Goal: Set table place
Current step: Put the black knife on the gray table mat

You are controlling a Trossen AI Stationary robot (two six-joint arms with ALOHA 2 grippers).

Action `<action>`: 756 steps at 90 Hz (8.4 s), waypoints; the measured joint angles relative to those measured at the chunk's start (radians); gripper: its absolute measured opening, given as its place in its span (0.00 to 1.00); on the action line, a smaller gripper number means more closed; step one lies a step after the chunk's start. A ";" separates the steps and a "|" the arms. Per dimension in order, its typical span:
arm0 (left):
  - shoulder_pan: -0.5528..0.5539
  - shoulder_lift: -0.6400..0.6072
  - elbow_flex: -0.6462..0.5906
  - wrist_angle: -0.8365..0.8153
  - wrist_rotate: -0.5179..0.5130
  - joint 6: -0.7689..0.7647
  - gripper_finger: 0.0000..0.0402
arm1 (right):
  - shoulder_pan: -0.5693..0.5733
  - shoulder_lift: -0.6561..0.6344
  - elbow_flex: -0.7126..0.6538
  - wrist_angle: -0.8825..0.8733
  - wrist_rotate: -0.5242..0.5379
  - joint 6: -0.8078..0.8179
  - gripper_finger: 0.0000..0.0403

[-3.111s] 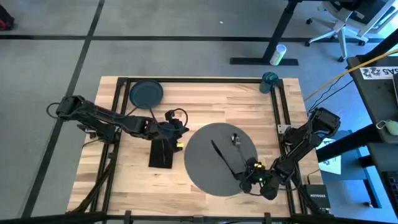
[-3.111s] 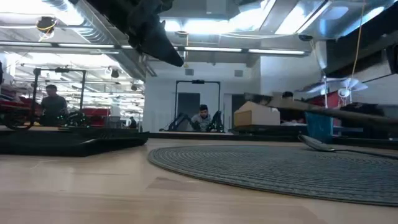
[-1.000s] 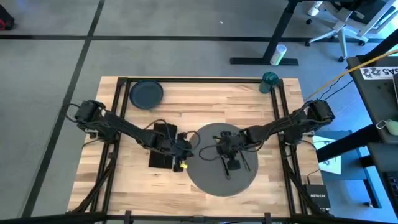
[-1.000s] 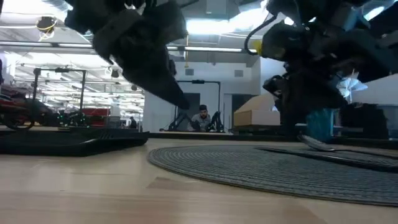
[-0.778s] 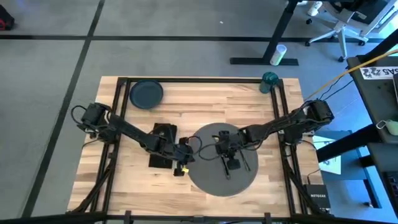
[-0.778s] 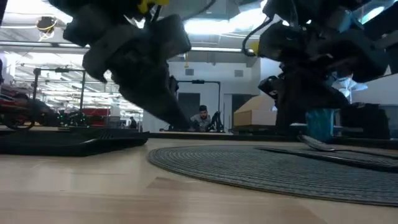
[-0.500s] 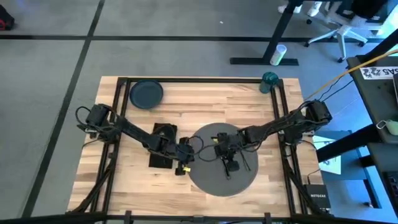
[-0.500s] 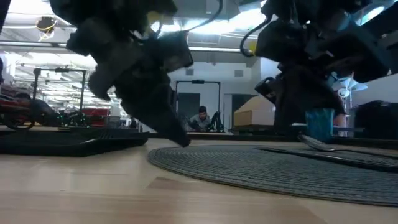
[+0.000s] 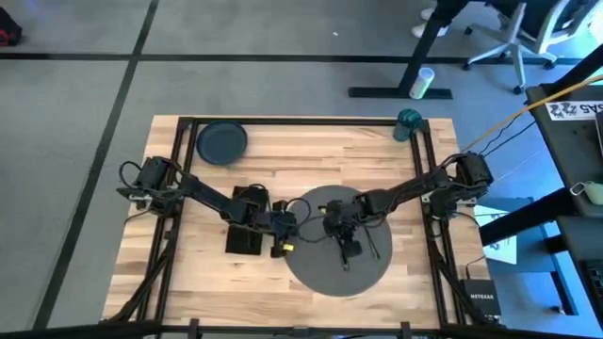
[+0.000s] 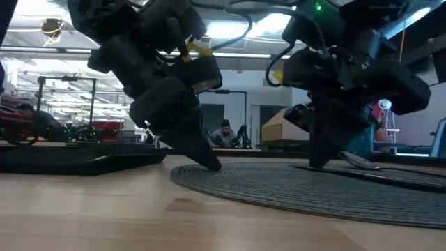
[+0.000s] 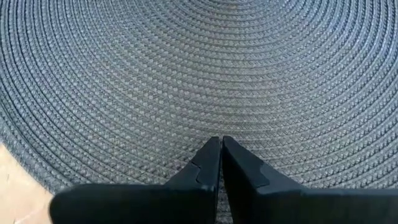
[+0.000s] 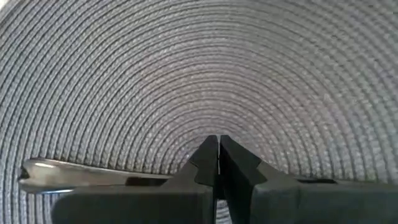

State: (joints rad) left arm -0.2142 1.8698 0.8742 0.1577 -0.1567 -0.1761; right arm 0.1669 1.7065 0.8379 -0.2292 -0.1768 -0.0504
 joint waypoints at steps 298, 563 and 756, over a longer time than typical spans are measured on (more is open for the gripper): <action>-0.038 -0.014 -0.002 -0.206 -0.082 0.071 0.00 | 0.083 0.043 0.107 -0.130 0.019 0.045 0.00; -0.081 -0.040 0.081 -0.283 -0.125 0.045 0.00 | -0.069 0.047 0.097 -0.147 0.045 -0.109 0.00; -0.066 -0.041 0.082 -0.305 -0.125 0.007 0.00 | 0.055 0.099 0.127 -0.135 -0.062 -0.055 0.00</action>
State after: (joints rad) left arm -0.2806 1.8286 0.9558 -0.1474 -0.2821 -0.1688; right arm 0.2222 1.8051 0.9649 -0.3641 -0.2384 -0.1051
